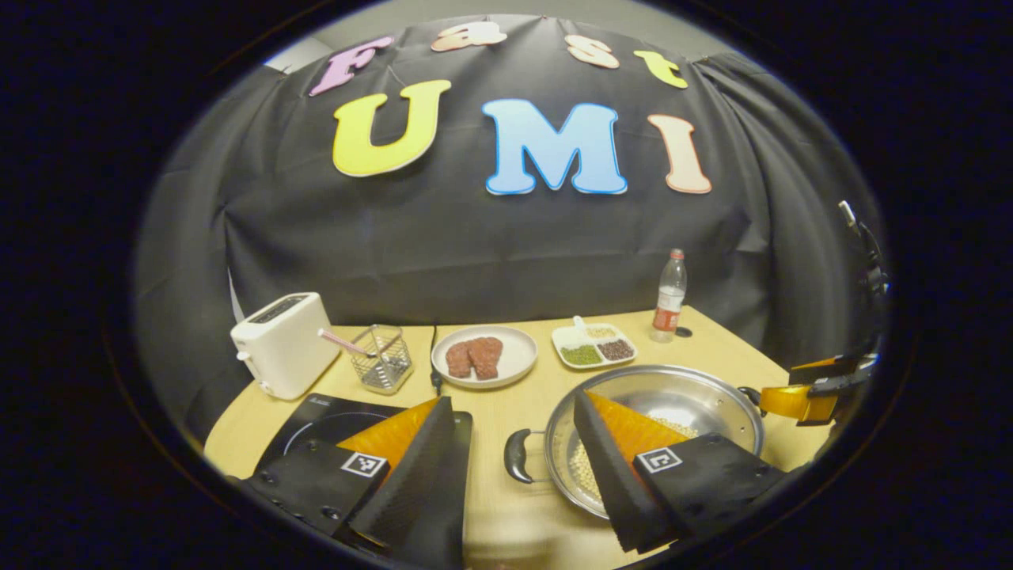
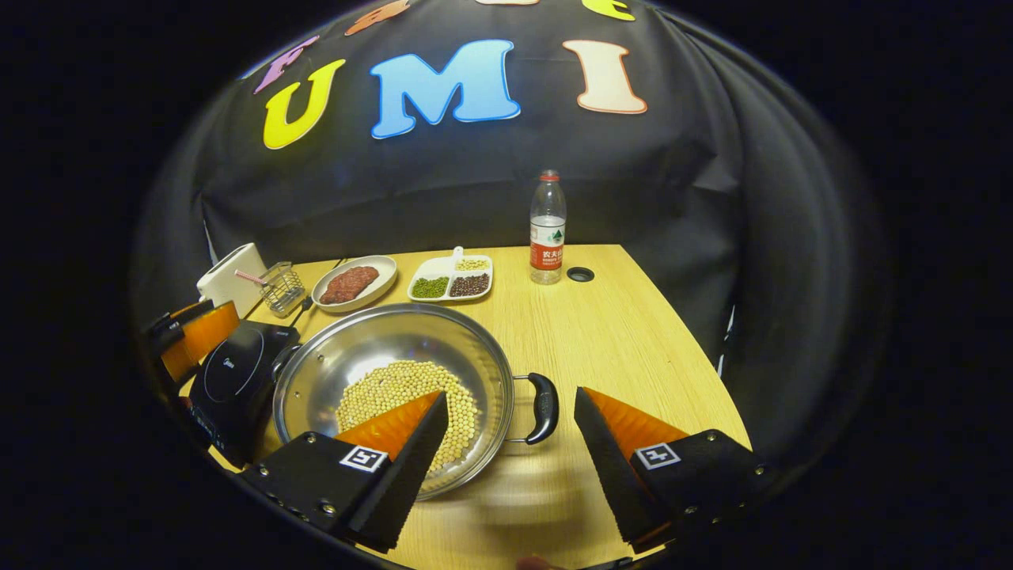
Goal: First push the handle of the pot to place it horizontally, then grasp the pot with both hands and set it on the induction cooktop.
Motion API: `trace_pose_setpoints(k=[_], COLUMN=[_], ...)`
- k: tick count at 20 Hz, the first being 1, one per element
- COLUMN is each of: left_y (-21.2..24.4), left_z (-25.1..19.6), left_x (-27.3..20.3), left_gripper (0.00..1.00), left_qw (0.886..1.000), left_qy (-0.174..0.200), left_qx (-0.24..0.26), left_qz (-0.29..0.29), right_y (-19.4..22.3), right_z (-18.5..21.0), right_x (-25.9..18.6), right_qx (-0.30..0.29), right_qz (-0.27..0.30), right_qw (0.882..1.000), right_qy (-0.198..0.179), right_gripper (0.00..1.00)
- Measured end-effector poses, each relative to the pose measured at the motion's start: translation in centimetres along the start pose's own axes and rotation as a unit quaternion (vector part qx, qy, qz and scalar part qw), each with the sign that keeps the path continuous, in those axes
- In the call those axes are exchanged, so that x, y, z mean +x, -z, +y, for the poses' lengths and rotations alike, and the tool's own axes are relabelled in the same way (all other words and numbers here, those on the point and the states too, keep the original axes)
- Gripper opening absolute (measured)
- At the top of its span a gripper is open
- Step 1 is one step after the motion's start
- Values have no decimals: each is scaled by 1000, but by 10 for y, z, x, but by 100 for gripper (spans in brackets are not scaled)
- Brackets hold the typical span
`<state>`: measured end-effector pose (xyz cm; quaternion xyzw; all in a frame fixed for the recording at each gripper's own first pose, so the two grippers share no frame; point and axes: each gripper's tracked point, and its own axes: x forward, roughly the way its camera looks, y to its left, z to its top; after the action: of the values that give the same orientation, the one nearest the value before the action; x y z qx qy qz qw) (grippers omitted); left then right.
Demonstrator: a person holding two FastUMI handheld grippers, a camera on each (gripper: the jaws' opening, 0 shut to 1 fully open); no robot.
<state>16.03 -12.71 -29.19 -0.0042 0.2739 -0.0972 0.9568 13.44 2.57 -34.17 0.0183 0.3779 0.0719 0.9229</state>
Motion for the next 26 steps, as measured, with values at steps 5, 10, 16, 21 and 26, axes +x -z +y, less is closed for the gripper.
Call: trace_pose_setpoints(k=[5, 10, 16, 21, 26], left_y=[31, 57, 77, 88, 92], left_z=[-4, -10, -22, -20, -16], left_x=[31, 55, 73, 79, 80], left_gripper=[99, 99, 99, 100, 89], left_qw=[999, 996, 993, 992, 991], left_qy=[22, 37, 46, 36, 29], left_qx=[4, 6, 1, -1, 0], left_qz=[40, 79, 109, 123, 132], right_y=[4, 12, 19, 24, 29], right_z=[0, 1, 0, -2, -7], right_x=[20, 38, 54, 64, 70], right_qx=[13, 19, 16, 9, 8], right_qz=[17, 39, 54, 62, 68], right_qw=[1000, 999, 998, 997, 996], right_qy=[19, 26, 32, 36, 49], right_gripper=[98, 98, 98, 98, 87])
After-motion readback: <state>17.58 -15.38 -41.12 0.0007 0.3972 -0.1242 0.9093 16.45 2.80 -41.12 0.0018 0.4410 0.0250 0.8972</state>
